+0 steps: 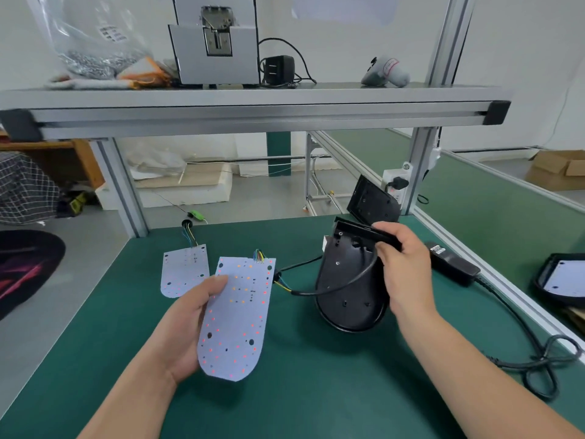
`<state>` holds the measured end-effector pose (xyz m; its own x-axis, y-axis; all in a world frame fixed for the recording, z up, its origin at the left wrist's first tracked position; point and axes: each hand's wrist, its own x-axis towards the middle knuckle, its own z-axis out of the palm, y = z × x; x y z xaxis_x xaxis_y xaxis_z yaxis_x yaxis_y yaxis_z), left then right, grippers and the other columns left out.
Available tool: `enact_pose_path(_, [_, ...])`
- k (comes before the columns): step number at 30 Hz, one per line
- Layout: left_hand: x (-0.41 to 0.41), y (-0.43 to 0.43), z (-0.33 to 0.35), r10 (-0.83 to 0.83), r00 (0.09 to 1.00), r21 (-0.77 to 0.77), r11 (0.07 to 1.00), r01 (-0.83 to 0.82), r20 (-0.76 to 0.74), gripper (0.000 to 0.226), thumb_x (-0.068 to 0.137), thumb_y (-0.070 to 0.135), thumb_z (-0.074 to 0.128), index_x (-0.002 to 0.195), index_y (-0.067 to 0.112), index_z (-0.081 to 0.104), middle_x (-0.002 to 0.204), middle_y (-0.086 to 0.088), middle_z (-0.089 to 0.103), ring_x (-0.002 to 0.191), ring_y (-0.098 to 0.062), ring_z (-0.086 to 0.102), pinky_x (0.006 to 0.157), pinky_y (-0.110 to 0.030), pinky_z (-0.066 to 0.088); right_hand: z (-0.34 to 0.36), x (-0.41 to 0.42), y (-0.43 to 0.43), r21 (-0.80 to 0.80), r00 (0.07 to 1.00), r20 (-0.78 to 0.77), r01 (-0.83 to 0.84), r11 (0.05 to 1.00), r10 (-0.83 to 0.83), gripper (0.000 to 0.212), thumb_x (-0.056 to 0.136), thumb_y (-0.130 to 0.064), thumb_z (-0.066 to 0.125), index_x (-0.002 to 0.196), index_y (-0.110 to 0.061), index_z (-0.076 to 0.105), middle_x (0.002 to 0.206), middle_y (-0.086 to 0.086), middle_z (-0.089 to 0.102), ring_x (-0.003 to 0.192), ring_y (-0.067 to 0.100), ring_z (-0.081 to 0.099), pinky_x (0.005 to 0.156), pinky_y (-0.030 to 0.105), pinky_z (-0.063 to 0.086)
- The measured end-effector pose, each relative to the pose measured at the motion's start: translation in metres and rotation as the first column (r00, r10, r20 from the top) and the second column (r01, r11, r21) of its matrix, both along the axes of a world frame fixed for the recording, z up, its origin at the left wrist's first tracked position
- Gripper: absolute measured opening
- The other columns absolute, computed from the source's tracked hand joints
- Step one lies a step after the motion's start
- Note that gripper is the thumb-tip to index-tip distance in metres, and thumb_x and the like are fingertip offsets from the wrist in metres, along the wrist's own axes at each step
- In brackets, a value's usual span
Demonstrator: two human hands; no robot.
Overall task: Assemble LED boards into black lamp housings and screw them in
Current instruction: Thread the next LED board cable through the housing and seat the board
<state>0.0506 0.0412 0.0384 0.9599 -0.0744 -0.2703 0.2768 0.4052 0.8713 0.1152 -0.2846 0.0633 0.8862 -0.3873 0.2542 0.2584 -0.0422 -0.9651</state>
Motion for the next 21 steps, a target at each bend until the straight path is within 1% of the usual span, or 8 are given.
enact_pose_path(3, [-0.001, -0.006, 0.001, -0.026, 0.998, 0.003, 1.0, 0.026, 0.053, 0.039, 0.093, 0.045, 0.069, 0.124, 0.022, 0.078, 0.134, -0.009, 0.073, 0.117, -0.031, 0.073, 0.088, -0.047, 0.063, -0.002, 0.0, 0.009, -0.005, 1.0, -0.009, -0.026, 1.0, 0.026, 0.051, 0.094, 0.003, 0.051, 0.105, -0.04, 0.075, 0.093, -0.012, 0.078, 0.073, 0.006, 0.073, 0.058, 0.02, 0.055])
enact_pose_path(5, [-0.003, -0.009, 0.004, -0.043, 0.993, -0.006, 0.999, 0.044, 0.109, 0.043, 0.093, 0.047, 0.069, 0.129, 0.024, 0.076, 0.139, -0.008, 0.071, 0.125, -0.029, 0.07, 0.091, -0.045, 0.063, -0.004, -0.001, 0.015, 0.003, 0.999, -0.018, -0.048, 0.999, 0.048, 0.048, 0.094, 0.003, 0.051, 0.105, -0.037, 0.075, 0.092, -0.01, 0.078, 0.073, 0.006, 0.072, 0.058, 0.019, 0.054])
enact_pose_path(8, [-0.006, -0.018, 0.006, -0.072, 0.983, -0.012, 0.997, 0.075, 0.169, 0.045, 0.094, 0.045, 0.066, 0.133, 0.022, 0.073, 0.141, -0.012, 0.069, 0.125, -0.031, 0.069, 0.088, -0.048, 0.063, -0.01, -0.005, 0.029, 0.02, 0.992, -0.033, -0.124, 0.992, 0.124, 0.042, 0.093, 0.001, 0.052, 0.107, -0.032, 0.074, 0.097, -0.007, 0.078, 0.079, 0.007, 0.072, 0.062, 0.019, 0.055])
enact_pose_path(12, [-0.007, -0.027, 0.003, -0.142, 0.963, -0.011, 0.989, 0.148, 0.227, 0.052, 0.095, 0.041, 0.068, 0.138, 0.011, 0.068, 0.142, -0.02, 0.066, 0.124, -0.036, 0.069, 0.09, -0.051, 0.061, -0.019, -0.011, 0.048, 0.054, 0.973, -0.032, -0.226, 0.973, 0.228, 0.041, 0.094, 0.0, 0.051, 0.111, -0.029, 0.075, 0.111, -0.004, 0.077, 0.097, 0.012, 0.073, 0.078, 0.026, 0.06])
enact_pose_path(18, [-0.01, -0.031, 0.001, -0.185, 0.933, 0.028, 0.982, 0.185, 0.31, 0.047, 0.098, 0.036, 0.065, 0.138, 0.013, 0.069, 0.146, -0.015, 0.065, 0.132, -0.031, 0.064, 0.102, -0.04, 0.057, -0.02, -0.008, 0.046, 0.109, 0.906, -0.163, -0.376, 0.92, 0.39, 0.058, 0.095, 0.004, 0.049, 0.125, -0.04, 0.071, 0.117, -0.007, 0.077, 0.09, 0.009, 0.073, 0.069, 0.023, 0.057])
enact_pose_path(19, [-0.011, -0.031, 0.002, -0.2, 0.927, 0.077, 0.98, 0.185, 0.316, 0.047, 0.098, 0.037, 0.065, 0.138, 0.014, 0.069, 0.145, -0.015, 0.065, 0.133, -0.031, 0.064, 0.104, -0.04, 0.056, -0.02, -0.008, 0.044, 0.078, 0.888, -0.177, -0.417, 0.906, 0.424, 0.06, 0.097, 0.003, 0.049, 0.13, -0.044, 0.067, 0.119, -0.01, 0.075, 0.09, 0.008, 0.071, 0.069, 0.023, 0.056])
enact_pose_path(20, [-0.012, -0.032, 0.002, -0.214, 0.922, 0.132, 0.975, 0.18, 0.322, 0.046, 0.098, 0.039, 0.064, 0.138, 0.015, 0.069, 0.144, -0.014, 0.066, 0.133, -0.032, 0.064, 0.106, -0.04, 0.055, -0.02, -0.008, 0.042, 0.018, 0.872, -0.189, -0.457, 0.889, 0.452, 0.062, 0.099, 0.001, 0.05, 0.135, -0.048, 0.062, 0.125, -0.013, 0.072, 0.096, 0.007, 0.07, 0.075, 0.024, 0.056])
enact_pose_path(21, [-0.013, -0.033, 0.002, -0.227, 0.917, 0.187, 0.967, 0.173, 0.328, 0.046, 0.098, 0.041, 0.064, 0.137, 0.016, 0.069, 0.143, -0.013, 0.067, 0.133, -0.031, 0.064, 0.109, -0.039, 0.054, -0.02, -0.007, 0.041, -0.073, 0.861, -0.204, -0.487, 0.87, 0.465, 0.062, 0.102, -0.002, 0.05, 0.141, -0.049, 0.056, 0.134, -0.013, 0.067, 0.11, 0.006, 0.066, 0.088, 0.027, 0.055])
